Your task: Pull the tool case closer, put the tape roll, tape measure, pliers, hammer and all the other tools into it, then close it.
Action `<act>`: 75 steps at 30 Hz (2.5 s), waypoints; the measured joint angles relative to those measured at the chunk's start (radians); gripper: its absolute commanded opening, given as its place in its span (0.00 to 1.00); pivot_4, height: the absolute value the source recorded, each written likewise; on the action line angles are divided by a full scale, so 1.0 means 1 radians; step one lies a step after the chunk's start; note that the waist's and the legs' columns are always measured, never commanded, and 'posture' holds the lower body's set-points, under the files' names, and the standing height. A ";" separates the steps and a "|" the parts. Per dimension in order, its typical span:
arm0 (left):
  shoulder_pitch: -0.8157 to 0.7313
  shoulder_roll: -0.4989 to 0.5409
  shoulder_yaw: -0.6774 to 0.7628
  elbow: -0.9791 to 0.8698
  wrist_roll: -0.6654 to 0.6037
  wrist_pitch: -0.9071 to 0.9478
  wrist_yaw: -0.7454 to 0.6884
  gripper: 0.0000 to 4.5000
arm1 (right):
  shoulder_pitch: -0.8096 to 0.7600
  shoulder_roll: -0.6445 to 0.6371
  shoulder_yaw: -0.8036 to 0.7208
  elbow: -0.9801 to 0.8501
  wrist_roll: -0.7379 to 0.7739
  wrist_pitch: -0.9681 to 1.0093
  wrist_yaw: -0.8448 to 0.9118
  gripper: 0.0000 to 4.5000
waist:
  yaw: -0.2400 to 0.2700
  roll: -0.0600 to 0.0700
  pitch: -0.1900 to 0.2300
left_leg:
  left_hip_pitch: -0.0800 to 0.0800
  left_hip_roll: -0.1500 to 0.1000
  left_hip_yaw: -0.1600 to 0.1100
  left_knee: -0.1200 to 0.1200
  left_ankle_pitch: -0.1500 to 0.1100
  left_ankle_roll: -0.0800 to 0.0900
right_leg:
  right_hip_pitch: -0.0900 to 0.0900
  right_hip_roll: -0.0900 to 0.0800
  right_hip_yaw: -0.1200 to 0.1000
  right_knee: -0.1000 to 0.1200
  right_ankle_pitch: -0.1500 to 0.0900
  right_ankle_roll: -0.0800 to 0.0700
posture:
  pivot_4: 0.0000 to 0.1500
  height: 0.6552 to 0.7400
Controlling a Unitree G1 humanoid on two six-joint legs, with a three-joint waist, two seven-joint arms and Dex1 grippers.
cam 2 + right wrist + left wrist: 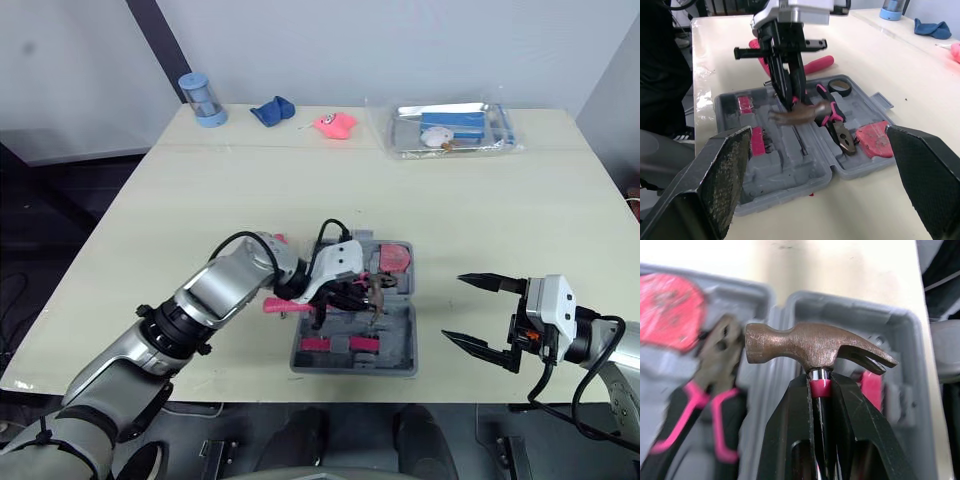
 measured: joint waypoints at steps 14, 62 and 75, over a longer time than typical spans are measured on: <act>-0.082 -0.105 -0.153 0.096 0.071 0.034 -0.038 0.01 | 0.064 -0.021 -0.054 0.003 0.001 -0.013 0.028 1.00 | 0.000 0.000 0.000 | 0.000 0.000 0.000 0.000 0.000 0.000 | 0.000 0.000 0.000 0.000 0.000 0.000 | 1.00 1.00; -0.148 -0.164 -0.109 0.163 0.125 0.012 -0.096 0.49 | 0.099 -0.018 -0.055 -0.011 -0.015 -0.033 0.000 1.00 | 0.001 0.001 0.000 | 0.001 -0.001 0.000 0.001 0.000 0.000 | 0.001 0.000 0.000 0.000 0.000 0.001 | 1.00 1.00; 0.029 -0.119 0.113 0.222 0.054 -0.353 -0.087 0.49 | 0.092 -0.012 -0.048 -0.012 -0.017 -0.034 -0.018 1.00 | 0.001 0.001 0.000 | 0.001 -0.001 0.000 0.001 0.000 0.000 | 0.001 0.000 0.000 0.000 0.000 0.000 | 1.00 1.00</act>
